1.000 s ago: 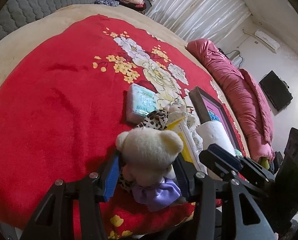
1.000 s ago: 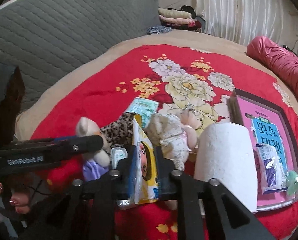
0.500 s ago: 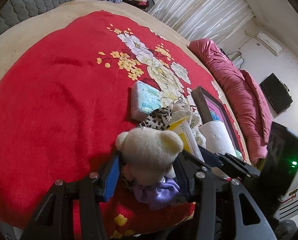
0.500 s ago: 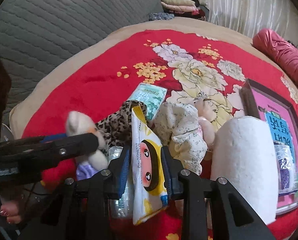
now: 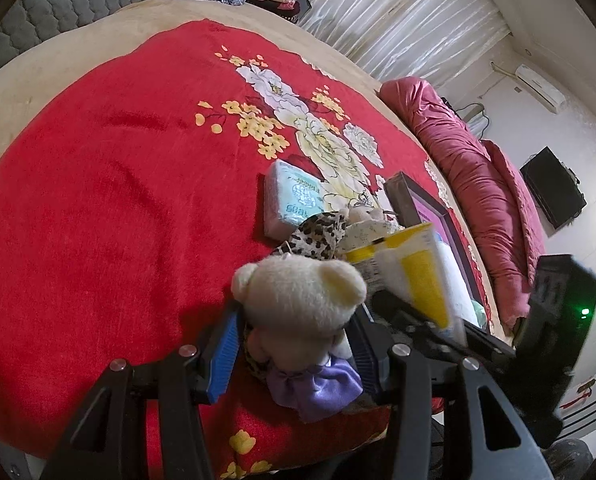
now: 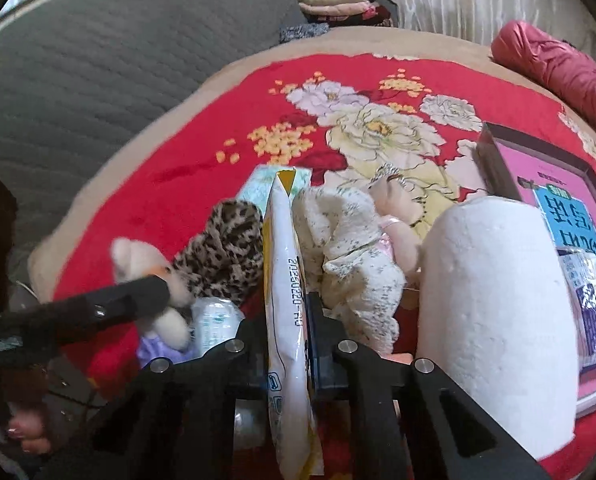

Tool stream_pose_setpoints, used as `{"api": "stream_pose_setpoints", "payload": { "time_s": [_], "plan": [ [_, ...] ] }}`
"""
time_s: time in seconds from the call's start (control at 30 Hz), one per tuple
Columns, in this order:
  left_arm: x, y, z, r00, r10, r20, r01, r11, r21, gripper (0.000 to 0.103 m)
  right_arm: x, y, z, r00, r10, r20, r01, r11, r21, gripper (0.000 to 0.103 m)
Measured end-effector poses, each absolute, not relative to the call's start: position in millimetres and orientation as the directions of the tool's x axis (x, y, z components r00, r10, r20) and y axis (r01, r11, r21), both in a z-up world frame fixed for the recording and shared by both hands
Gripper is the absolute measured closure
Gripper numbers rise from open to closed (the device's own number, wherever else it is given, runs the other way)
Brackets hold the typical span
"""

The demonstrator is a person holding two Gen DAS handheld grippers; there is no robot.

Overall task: Organize soft objects
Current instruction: 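Lift the wet-wipes packet with the right tool while the left tool lifts the teddy bear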

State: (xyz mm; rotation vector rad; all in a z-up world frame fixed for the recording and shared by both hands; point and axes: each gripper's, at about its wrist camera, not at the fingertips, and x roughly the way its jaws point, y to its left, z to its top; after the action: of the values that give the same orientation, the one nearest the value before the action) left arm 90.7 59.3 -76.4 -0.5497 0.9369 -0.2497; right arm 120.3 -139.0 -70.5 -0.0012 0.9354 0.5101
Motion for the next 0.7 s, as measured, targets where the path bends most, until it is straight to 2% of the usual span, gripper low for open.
{"api": "stream_pose_setpoints", "payload": {
  "time_s": [0.43,0.7],
  "plan": [
    [71.3,61.8,-39.7,0.689,-0.420,-0.591,0.016,0.823,-0.567,0.052,107.6,-179.6,-27.1,0.565,0.470,-0.679,-0.368,0.879,0.303,0.090],
    [65.3,44.9,-20.3,0.702,-0.397,-0.592,0.042,0.852,-0.522,0.052,101.6,-199.2,-15.5,0.599,0.462,-0.654,-0.338,0.886,0.316,0.090]
  ]
}}
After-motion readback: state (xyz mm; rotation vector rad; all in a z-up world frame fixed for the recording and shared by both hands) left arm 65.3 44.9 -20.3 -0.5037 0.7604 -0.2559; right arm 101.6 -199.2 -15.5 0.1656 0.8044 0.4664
